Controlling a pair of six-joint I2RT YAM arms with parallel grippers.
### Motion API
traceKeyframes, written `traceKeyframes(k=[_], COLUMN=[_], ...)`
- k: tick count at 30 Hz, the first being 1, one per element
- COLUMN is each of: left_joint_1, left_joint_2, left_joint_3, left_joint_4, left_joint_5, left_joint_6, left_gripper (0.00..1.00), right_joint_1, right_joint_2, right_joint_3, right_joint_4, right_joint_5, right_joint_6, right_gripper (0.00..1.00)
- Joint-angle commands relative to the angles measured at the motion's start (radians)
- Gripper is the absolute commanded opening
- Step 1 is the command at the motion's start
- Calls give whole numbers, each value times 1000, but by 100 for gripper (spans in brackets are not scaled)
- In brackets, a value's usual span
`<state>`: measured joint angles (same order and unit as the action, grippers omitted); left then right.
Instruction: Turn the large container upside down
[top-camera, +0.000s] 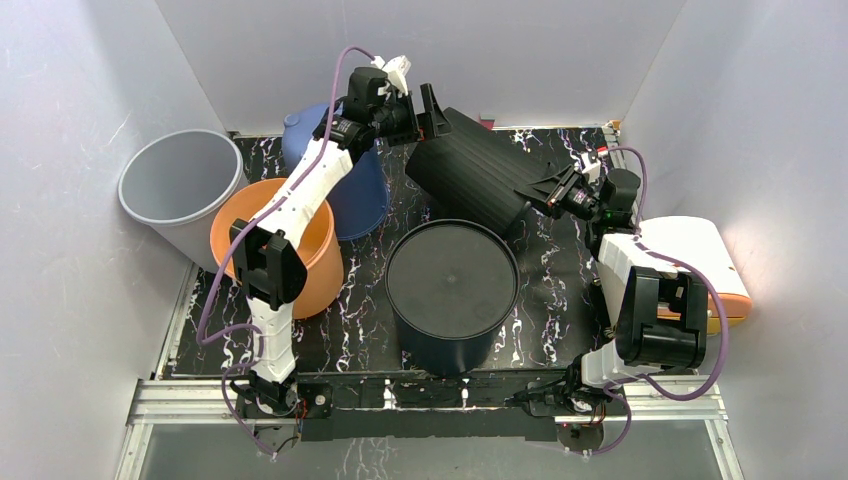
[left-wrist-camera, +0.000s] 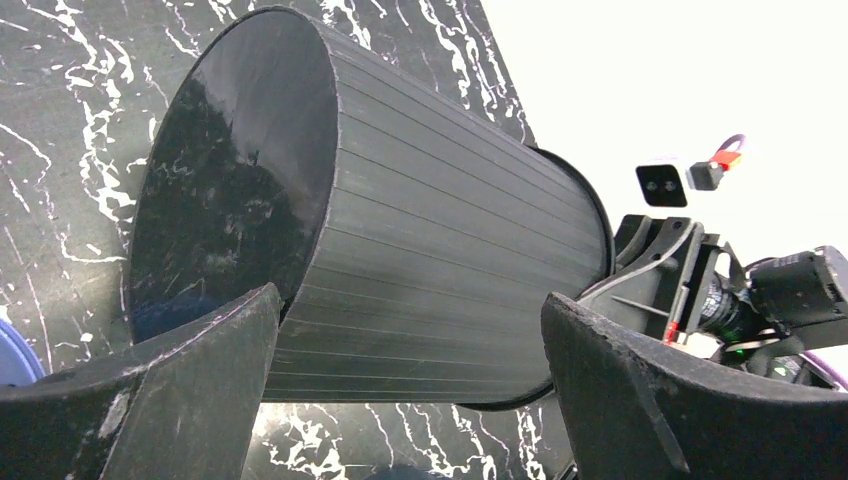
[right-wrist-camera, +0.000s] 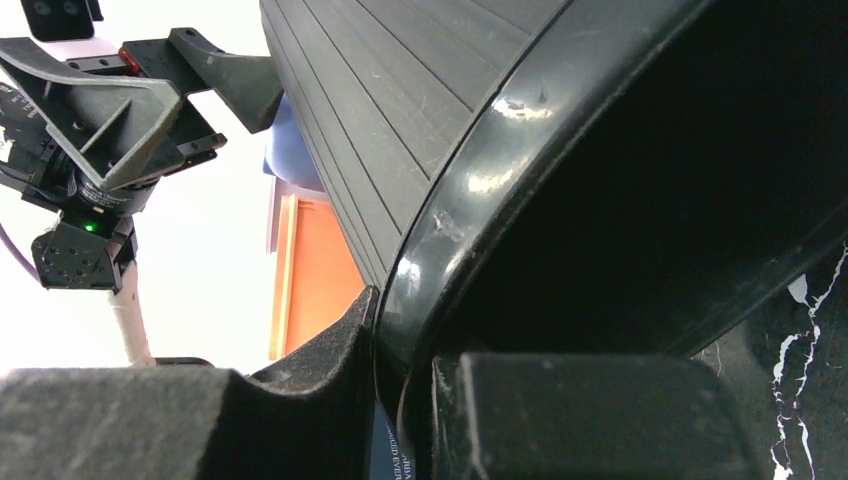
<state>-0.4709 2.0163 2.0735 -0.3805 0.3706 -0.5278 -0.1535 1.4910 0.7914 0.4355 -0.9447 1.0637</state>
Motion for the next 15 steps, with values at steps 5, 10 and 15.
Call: traceKeyframes(k=[5, 10, 15], left_joint_1=[-64, -63, -64], left_joint_2=[-92, -96, -97], left_joint_3=[73, 100, 91], left_joint_4=[144, 153, 179], left_joint_5=[270, 279, 299], left_joint_6=[-112, -120, -139], left_gripper=[98, 98, 98], right_joint_1=[32, 31, 31], right_joint_2=[62, 73, 85], right_joint_3=[-61, -65, -71], right_joint_4=[-78, -75, -76], right_joint_5=[33, 29, 36], right_joint_6=[-62, -62, -58], right_gripper=[15, 28, 55])
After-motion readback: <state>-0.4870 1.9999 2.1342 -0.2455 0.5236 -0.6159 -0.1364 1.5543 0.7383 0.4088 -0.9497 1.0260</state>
